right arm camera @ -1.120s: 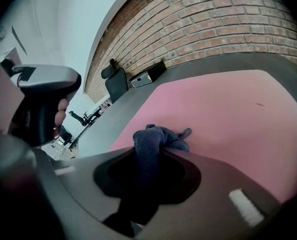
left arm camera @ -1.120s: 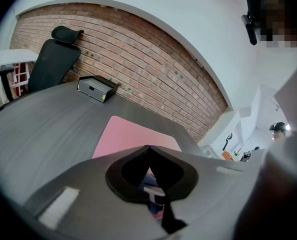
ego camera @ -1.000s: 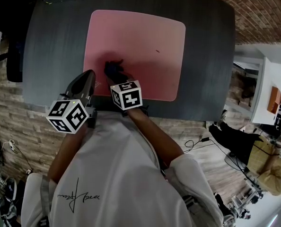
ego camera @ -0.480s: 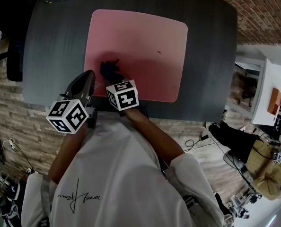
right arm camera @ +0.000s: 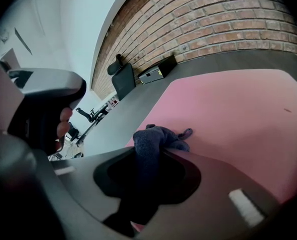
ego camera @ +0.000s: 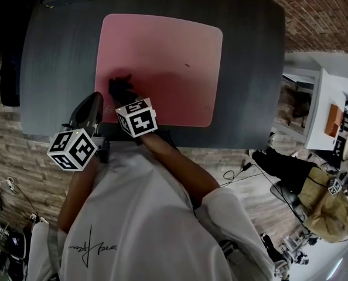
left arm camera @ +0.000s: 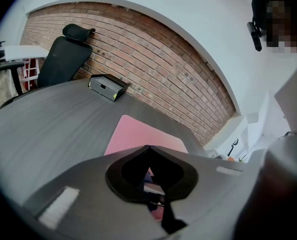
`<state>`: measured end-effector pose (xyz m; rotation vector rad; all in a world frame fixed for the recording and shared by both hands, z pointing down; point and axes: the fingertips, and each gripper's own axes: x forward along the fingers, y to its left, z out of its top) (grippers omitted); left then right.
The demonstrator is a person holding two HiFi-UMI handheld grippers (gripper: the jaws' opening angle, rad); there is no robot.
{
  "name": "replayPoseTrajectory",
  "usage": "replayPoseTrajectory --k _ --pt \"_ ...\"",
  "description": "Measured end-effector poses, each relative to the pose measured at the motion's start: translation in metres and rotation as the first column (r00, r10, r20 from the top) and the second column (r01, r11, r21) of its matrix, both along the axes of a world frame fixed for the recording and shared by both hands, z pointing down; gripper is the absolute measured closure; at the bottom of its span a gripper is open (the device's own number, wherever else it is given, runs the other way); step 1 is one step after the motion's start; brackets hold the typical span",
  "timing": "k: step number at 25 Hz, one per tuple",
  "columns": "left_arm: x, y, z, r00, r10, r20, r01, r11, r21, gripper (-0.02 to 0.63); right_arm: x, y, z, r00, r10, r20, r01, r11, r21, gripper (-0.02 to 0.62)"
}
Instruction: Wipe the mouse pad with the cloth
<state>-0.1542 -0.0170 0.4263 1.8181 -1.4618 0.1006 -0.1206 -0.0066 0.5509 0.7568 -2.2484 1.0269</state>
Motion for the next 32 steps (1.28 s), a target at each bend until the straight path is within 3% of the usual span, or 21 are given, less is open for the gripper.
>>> replayPoseTrajectory --k 17,32 --pt "-0.013 0.006 0.008 1.0 -0.018 0.012 0.018 0.999 -0.033 0.603 -0.017 -0.012 0.001 1.0 -0.001 0.03 0.001 1.0 -0.002 0.494" --pt "-0.015 0.007 0.013 1.0 -0.02 0.01 0.02 0.999 -0.05 0.603 -0.008 -0.047 0.0 0.996 0.073 0.046 -0.073 0.997 0.006 0.494"
